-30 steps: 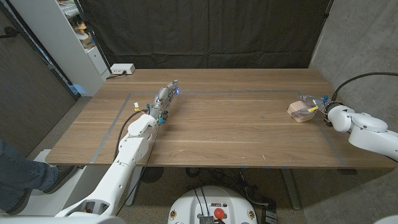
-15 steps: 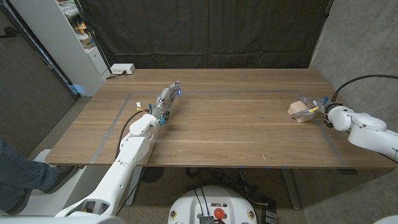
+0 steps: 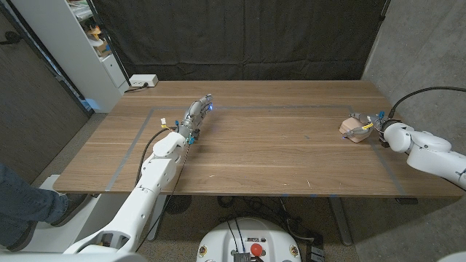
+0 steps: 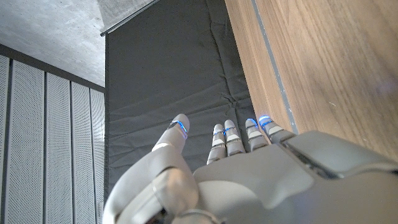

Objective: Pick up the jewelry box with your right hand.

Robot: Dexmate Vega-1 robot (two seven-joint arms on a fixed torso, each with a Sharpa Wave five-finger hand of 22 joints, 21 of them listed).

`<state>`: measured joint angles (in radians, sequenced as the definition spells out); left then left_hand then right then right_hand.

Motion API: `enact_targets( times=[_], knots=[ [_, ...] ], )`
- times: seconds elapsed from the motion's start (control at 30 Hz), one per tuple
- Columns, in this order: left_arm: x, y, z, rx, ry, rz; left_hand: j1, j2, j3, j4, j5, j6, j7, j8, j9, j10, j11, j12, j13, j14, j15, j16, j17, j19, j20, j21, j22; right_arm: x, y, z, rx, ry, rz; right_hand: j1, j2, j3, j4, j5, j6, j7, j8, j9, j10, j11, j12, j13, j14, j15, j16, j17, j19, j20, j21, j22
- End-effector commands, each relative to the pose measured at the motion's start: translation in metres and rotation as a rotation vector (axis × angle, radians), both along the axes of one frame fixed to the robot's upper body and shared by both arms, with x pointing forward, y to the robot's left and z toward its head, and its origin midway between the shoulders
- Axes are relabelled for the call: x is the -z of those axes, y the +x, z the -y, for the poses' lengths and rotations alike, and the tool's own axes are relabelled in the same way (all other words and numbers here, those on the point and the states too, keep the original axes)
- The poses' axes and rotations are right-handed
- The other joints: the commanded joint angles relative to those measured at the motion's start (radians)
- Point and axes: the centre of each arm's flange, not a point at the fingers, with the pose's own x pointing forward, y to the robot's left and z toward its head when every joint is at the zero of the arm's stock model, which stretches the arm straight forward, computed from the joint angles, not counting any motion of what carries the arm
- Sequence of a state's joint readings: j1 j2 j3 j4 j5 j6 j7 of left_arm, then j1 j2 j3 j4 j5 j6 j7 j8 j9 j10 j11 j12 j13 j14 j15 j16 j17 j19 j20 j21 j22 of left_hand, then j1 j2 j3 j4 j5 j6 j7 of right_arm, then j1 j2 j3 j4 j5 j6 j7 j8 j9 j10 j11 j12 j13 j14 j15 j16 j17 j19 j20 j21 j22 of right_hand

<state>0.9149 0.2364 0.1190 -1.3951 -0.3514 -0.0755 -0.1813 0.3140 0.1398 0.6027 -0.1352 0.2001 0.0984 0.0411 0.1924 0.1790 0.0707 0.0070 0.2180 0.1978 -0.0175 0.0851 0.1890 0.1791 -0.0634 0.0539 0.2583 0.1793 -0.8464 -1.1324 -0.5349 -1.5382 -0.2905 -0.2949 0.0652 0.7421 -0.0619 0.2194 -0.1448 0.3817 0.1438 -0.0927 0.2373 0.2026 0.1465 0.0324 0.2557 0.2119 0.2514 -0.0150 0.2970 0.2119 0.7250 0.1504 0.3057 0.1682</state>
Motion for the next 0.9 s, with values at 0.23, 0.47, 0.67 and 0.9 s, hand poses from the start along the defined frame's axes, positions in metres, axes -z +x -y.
enact_targets(
  times=[0.23,0.47,0.67,0.9],
  knots=[
    [0.0000,0.0021,0.0049,0.012,-0.004,0.003,0.001,-0.001,0.007,0.001,0.005,0.013,-0.005,-0.001,0.003,0.002,-0.009,0.000,0.002,0.002,0.005,-0.001,0.002,0.002,0.014,-0.005,0.002,-0.0044,-0.0040,0.0001,-0.013,0.000,0.053,0.078,0.069,0.011,0.000,-0.021,0.110,-0.005,0.033,0.006,0.097,-0.037,0.022,0.008,0.086,-0.042,0.044,0.017,0.117,-0.085,-0.007,0.004],
    [-0.0015,0.0041,0.0048,0.016,-0.004,0.001,0.001,-0.001,0.007,0.001,0.005,0.013,-0.007,-0.001,0.003,0.003,-0.010,0.000,0.002,0.002,0.004,-0.001,0.002,0.002,0.014,-0.006,0.002,-0.0030,-0.0034,-0.0008,-0.011,0.010,0.061,0.103,0.089,0.011,0.001,-0.038,0.145,-0.006,0.041,0.009,0.127,-0.040,0.029,0.015,0.119,-0.058,0.070,0.033,0.154,-0.111,-0.005,0.005],
    [-0.0011,0.0065,0.0045,0.017,-0.005,-0.001,0.001,-0.001,0.007,0.002,0.005,0.012,-0.007,-0.002,0.003,0.004,-0.008,0.000,0.002,0.002,0.005,-0.001,0.002,0.003,0.016,-0.008,0.002,-0.0039,-0.0020,-0.0029,-0.016,0.011,0.077,0.116,0.099,0.010,0.001,-0.048,0.170,-0.010,0.050,0.014,0.139,-0.048,0.033,0.020,0.127,-0.062,0.081,0.043,0.168,-0.122,-0.006,0.006],
    [-0.0003,0.0088,0.0037,0.019,-0.012,-0.002,0.001,-0.001,0.008,0.002,0.005,0.012,-0.007,-0.002,0.003,0.003,-0.011,0.000,0.002,0.002,0.005,-0.001,0.002,0.004,0.017,-0.009,0.002,-0.0058,-0.0013,-0.0068,-0.020,0.015,0.097,0.131,0.106,0.009,-0.001,-0.058,0.176,-0.014,0.051,0.020,0.148,-0.051,0.035,0.024,0.136,-0.066,0.092,0.052,0.175,-0.128,-0.008,0.007]
  ],
)
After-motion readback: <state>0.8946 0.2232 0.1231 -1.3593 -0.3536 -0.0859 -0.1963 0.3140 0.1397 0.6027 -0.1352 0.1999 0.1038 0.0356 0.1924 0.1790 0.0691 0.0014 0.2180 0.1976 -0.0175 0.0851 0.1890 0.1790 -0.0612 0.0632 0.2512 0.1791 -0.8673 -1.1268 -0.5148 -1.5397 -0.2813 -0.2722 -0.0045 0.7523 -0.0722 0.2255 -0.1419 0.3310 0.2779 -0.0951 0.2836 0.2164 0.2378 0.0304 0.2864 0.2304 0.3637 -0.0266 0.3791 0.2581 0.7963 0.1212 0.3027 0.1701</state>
